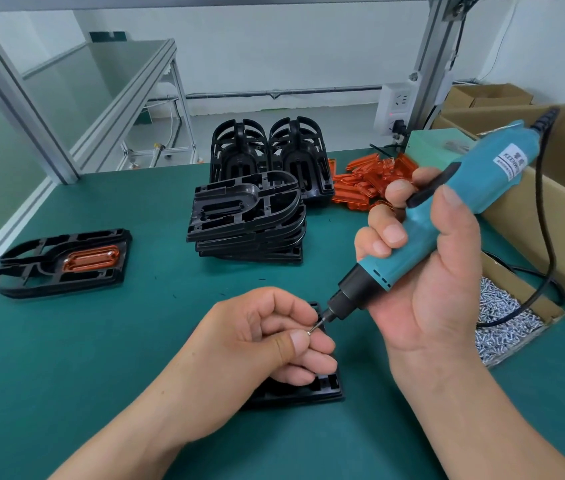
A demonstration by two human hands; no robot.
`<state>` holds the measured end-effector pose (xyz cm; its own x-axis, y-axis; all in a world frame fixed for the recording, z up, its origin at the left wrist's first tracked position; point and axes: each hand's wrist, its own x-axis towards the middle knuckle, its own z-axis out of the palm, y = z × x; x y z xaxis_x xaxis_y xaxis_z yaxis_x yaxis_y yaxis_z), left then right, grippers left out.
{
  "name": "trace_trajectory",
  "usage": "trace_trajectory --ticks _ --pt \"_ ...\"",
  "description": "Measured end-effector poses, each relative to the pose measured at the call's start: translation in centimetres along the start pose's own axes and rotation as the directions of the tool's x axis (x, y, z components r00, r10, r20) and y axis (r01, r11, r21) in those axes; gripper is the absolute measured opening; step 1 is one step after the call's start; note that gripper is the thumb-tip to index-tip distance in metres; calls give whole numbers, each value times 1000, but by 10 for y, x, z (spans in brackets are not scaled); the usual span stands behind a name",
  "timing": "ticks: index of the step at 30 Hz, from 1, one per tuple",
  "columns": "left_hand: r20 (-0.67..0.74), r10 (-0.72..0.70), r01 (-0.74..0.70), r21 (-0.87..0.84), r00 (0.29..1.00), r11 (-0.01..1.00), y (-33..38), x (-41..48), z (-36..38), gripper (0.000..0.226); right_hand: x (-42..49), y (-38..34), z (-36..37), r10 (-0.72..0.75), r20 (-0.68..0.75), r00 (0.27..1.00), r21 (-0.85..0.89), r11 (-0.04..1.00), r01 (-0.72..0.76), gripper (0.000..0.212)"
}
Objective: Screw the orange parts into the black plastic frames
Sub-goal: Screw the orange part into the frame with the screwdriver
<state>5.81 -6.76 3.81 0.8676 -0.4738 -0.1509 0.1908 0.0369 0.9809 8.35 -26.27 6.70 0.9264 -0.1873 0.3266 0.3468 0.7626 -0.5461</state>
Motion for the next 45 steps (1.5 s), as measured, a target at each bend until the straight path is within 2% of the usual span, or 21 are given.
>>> trace_trajectory --ticks 7,12,18,20,23,26,29,36,45 --pt "-122 48 -38 82 991 996 -5 -1 3 22 -2 6 1 -66 -16 998 -102 993 64 9" --pt "-108 89 -69 176 990 982 -5 -3 5 28 -1 9 -3 -46 -92 995 -87 995 38 14" --pt "-83 191 -145 388 978 910 -3 -5 5 32 3 9 -9 -36 -143 989 -64 998 27 12" --pt "-118 307 -190 568 944 801 -2 -6 -3 31 4 9 -11 -39 -145 989 -64 998 30 10" --pt "-114 495 -161 863 862 479 2 -4 -17 25 6 7 -14 -36 -145 989 -95 995 22 10" --pt "-65 485 -102 945 872 311 3 -1 -23 31 7 8 -15 -29 -136 990 -150 989 8 11" --pt "-40 396 -56 972 917 228 0 1 -22 42 8 9 -13 -31 -116 993 -231 973 3 10" --pt "-127 319 63 977 939 202 -8 7 -22 57 6 11 -8 -23 -48 999 -332 943 6 12" --pt "-162 309 98 972 937 213 -10 11 -22 53 3 15 -5 -12 5 1000 -398 917 12 14"
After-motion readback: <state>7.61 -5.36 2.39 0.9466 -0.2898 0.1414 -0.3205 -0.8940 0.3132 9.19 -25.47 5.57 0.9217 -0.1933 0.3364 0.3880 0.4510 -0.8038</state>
